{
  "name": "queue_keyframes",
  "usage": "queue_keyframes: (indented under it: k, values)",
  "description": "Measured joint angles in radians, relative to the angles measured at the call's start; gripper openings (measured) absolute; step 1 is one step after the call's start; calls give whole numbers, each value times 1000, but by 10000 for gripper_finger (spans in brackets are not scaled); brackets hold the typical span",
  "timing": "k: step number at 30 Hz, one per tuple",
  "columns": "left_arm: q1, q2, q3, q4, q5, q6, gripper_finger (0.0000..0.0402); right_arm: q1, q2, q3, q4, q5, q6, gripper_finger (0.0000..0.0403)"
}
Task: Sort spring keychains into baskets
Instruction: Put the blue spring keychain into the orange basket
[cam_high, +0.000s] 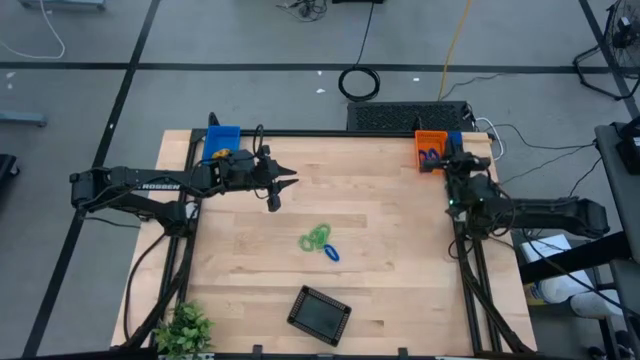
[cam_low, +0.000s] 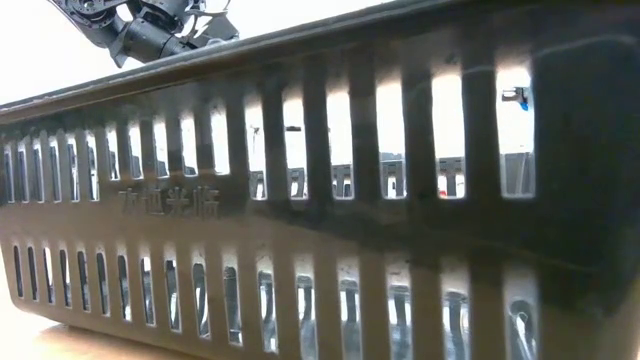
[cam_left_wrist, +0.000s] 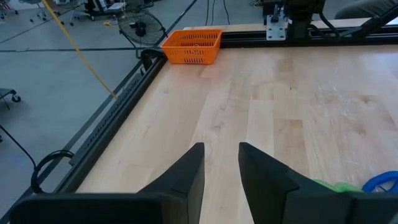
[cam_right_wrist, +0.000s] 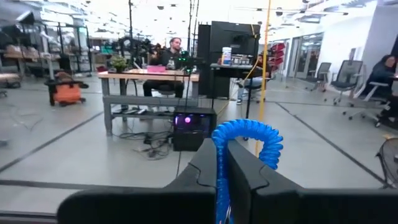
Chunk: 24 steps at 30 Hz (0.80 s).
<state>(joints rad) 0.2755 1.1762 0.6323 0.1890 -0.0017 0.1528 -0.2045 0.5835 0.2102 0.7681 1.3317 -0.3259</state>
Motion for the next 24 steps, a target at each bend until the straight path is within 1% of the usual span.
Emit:
queue_keyframes:
  k: [2,3,6,8,11,14,16,21,22,23,24]
  values:
    - [0,0,0,2,0,0,108,3,0,33,-71,-4,18,0]
    - [0,0,0,3,0,0,108,6,0,51,-122,-24,44,0]
    - [0,0,0,4,0,0,108,-1,1,106,-317,-90,178,0]
    - [0,0,0,4,0,0,108,-36,2,149,-467,-136,285,0]
    - [0,0,0,4,0,-1,108,-132,9,208,-698,-258,447,0]
    - [0,0,0,4,0,-2,108,-278,35,266,-891,-426,579,0]
    - [0,0,0,4,0,-9,108,-385,61,292,-946,-549,617,0]
    - [0,0,0,4,0,-10,108,-617,145,304,-962,-866,655,0]
    - [0,0,0,4,0,-10,108,-654,164,304,-963,-907,653,0]
    - [0,0,0,4,0,-10,108,-672,177,304,-968,-908,640,0]
    - [0,0,0,4,0,-9,108,-671,182,304,-977,-884,636,0]
